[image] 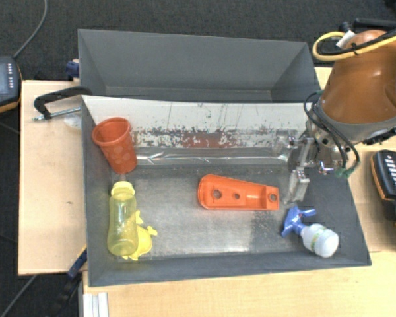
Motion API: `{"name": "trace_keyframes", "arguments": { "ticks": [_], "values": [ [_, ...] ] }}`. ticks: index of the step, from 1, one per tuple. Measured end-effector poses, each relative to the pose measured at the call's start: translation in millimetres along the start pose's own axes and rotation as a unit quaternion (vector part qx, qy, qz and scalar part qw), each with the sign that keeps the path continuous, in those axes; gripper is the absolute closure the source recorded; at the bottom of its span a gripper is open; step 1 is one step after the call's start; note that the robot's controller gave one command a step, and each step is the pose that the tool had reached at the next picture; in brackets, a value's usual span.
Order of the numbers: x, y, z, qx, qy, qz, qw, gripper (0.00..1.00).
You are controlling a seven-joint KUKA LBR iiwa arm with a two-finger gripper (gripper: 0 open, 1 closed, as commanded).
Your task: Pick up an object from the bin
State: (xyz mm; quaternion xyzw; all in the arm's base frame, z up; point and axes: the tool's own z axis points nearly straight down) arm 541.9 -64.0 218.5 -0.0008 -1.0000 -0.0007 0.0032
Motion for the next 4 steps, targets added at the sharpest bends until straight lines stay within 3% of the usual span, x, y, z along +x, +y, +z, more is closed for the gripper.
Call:
{"name": "trace_keyframes", "arguments": {
  "ticks": [2,3,4],
  "values": [
    [-3.6,10,10,0.001,-0.0068,-0.033,0.9994,0.00],
    [2.8,24,49,0.000,-0.0050,-0.093,0.9956,0.00],
    [-2.6,27,78,0.000,-0.0051,-0.045,0.9990,0.00]
  ]
}}
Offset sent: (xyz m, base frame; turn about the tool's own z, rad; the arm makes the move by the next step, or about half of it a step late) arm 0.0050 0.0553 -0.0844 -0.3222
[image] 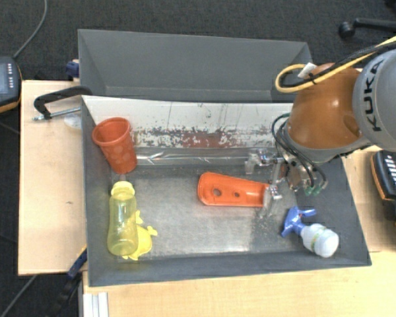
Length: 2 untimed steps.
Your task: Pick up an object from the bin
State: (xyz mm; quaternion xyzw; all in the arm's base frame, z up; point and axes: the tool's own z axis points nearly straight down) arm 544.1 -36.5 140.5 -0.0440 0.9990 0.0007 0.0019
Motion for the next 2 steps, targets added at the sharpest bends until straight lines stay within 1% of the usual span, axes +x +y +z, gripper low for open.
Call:
{"name": "trace_keyframes", "arguments": {
  "ticks": [1,2],
  "values": [
    [-12.1,-1,25,0.000,-0.0006,-0.113,0.9936,0.00],
    [-13.6,-2,49,0.000,-0.0006,-0.189,0.9819,0.00]
  ]
}}
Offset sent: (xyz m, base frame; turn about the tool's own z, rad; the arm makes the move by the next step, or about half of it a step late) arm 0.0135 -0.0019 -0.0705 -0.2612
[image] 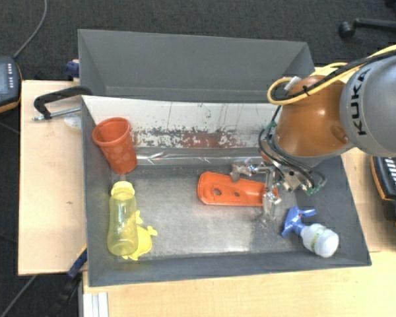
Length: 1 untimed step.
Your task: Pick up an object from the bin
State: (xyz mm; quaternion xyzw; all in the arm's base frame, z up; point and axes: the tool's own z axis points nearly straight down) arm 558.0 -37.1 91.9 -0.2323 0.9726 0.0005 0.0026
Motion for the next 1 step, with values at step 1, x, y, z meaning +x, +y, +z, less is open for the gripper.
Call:
{"name": "trace_keyframes", "arguments": {
  "ticks": [1],
  "values": [
    [-57.4,17.9,20.3,0.001,-0.0030,-0.139,0.9903,1.00]
  ]
}}
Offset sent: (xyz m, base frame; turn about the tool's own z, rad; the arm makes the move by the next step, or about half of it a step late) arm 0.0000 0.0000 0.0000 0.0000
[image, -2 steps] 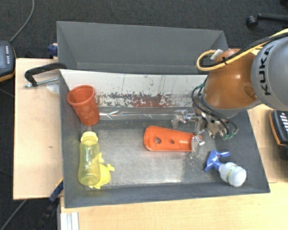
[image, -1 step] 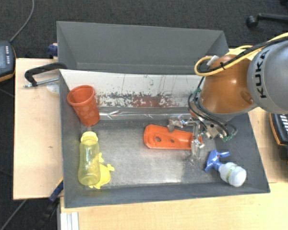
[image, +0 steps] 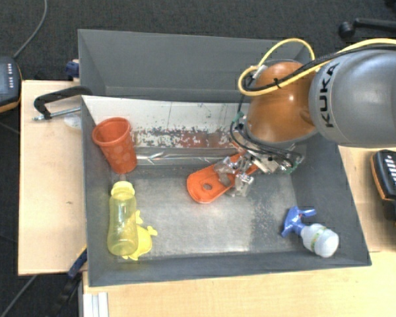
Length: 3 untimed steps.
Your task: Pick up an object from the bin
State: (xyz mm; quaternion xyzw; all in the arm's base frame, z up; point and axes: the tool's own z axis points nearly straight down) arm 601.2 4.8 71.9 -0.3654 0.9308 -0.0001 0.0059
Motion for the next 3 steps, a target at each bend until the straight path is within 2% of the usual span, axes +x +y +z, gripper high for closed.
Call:
{"name": "trace_keyframes", "arguments": {
  "ticks": [1,2,3],
  "values": [
    [0.1,0,0,0.000,0.0000,0.001,1.0000,1.00],
    [-18.7,29,-159,0.002,-0.0044,-0.009,0.9999,1.00],
    [-18.3,30,-158,0.001,-0.0037,-0.009,1.0000,1.00]
  ]
}}
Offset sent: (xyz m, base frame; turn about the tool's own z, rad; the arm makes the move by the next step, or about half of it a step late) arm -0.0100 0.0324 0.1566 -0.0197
